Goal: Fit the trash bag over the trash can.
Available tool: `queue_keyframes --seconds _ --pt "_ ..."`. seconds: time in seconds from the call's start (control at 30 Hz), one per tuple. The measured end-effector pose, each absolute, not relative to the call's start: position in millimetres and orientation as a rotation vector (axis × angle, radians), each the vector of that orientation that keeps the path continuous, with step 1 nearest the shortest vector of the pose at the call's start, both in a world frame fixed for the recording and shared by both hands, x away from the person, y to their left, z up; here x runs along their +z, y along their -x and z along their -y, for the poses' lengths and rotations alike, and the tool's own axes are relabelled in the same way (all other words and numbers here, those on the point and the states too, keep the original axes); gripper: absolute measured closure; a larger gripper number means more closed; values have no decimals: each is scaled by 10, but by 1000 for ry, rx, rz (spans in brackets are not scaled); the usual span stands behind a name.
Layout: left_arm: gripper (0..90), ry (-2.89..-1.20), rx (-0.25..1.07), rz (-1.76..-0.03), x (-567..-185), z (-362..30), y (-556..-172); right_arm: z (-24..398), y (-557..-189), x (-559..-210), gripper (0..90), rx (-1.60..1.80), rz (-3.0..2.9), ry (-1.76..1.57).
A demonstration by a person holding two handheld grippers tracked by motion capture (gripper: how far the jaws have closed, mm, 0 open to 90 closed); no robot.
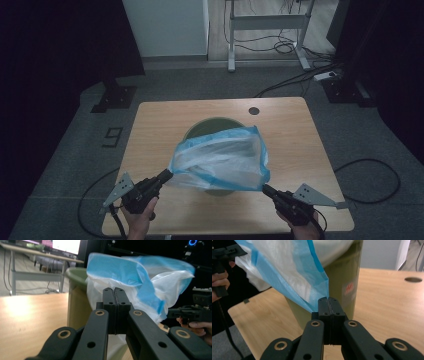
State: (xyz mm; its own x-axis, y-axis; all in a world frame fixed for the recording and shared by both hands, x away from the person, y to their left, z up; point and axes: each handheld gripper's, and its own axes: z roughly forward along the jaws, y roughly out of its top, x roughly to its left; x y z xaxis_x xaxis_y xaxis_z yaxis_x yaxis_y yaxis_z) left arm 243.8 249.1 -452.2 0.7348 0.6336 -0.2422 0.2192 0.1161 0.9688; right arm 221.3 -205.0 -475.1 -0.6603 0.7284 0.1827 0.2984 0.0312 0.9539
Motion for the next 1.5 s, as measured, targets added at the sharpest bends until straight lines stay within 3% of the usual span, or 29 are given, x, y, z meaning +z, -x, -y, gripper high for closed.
queue_keyframes --seconds 0.23,0.3,0.47,0.6,0.8,1.27,1.4,1.5 --pt "868 -1468 330 -791 -4627 -2482 -2524 2012 -2380 -4783 884 1608 -1970 -1106" --pt "798 -1457 355 -790 -4574 -2486 -2524 2000 -2431 -4758 880 1595 -1953 -1118" --pt "511 -1443 384 -761 -4353 -2538 -2488 1995 -2454 -4681 870 1586 -1923 -1111" --pt "428 -1480 380 -748 -4123 -2543 -2542 1999 -2442 -4665 863 1571 -1915 -1100" --pt "389 -1555 399 -754 -3846 -2411 -2774 1996 -2435 -4679 857 1558 -1913 -1100" --pt "360 -1721 307 -837 -3747 -2116 -3309 1960 -2412 -4706 855 1549 -1922 -1076" --pt "477 -1758 262 -812 -3821 -2083 -3308 1972 -2404 -4728 848 1548 -1921 -1076" --pt "672 -1763 267 -817 -3847 -2078 -3289 1986 -2394 -4720 787 1562 -1920 -1065"
